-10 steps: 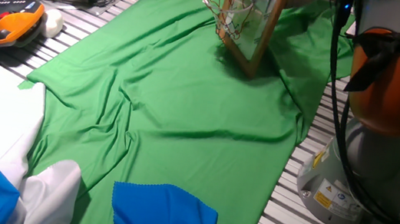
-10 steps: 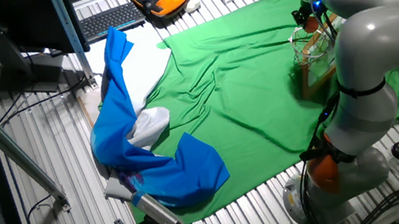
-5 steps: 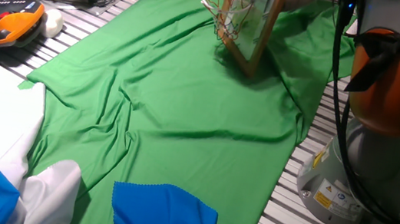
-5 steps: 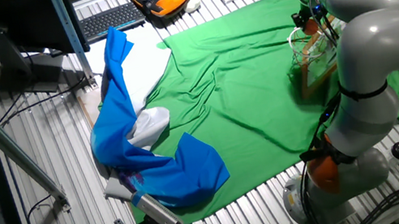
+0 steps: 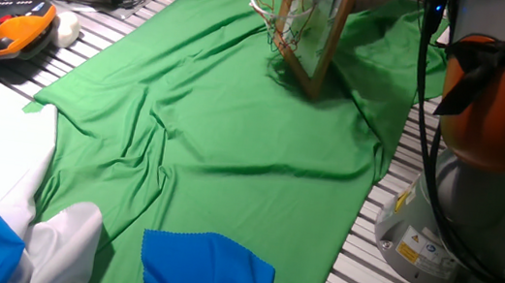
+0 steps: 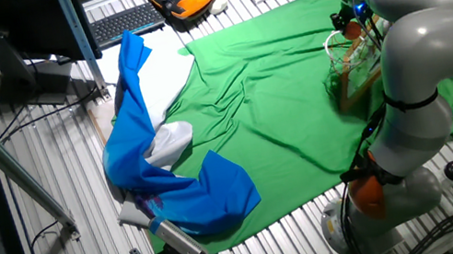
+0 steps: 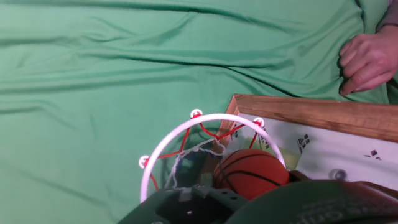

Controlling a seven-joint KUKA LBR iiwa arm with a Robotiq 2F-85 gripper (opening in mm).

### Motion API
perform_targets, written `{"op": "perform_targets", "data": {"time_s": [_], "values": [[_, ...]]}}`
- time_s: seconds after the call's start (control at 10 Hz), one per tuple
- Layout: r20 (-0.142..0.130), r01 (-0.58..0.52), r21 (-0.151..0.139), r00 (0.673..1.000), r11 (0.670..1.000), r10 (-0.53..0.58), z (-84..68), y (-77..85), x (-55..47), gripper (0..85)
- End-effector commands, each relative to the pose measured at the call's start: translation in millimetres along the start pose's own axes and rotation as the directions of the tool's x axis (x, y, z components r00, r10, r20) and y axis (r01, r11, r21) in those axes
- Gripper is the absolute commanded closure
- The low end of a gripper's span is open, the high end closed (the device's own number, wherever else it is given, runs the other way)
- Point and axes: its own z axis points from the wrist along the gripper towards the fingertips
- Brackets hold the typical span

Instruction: Grab a basketball, release it and shoot it into the basket

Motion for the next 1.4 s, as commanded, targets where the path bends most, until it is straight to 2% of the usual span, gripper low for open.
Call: {"op": "perform_targets", "data": {"time_s": [0.0, 0.1, 0.2, 0.3, 0.6, 0.8, 0.9, 1.1, 1.2, 1.3], "values": [[0.002, -0.009, -0.006, 1.0, 1.0, 0.009, -0.4, 0.0, 0.1, 17.0], [0.002, -0.019, -0.011, 1.0, 1.0, 0.019, -0.6, 0.2, 0.2, 0.0], [-0.006, -0.027, -0.01, 1.0, 1.0, 0.027, -1.0, 0.7, 0.4, 0.0], [-0.003, -0.025, -0.009, 1.0, 1.0, 0.025, -1.6, 1.1, 0.3, 0.0], [-0.009, -0.045, -0.008, 0.999, 0.999, 0.045, -15.3, 10.1, 2.0, 0.0], [-0.006, -0.05, -0.01, 0.999, 0.999, 0.05, -17.5, 11.0, 2.0, 0.0], [0.003, -0.05, -0.01, 0.999, 0.999, 0.05, -18.3, 10.2, 1.8, 0.0], [-0.009, -0.007, -0.063, 1.0, 0.998, 0.006, -19.3, 10.3, -2.3, 34.0], [-0.001, 0.016, -0.071, 1.0, 0.997, -0.016, -20.5, 8.3, -4.0, 68.0], [-0.01, 0.039, -0.092, 0.999, 0.995, -0.04, -23.9, 2.9, -8.8, 85.0]]}}
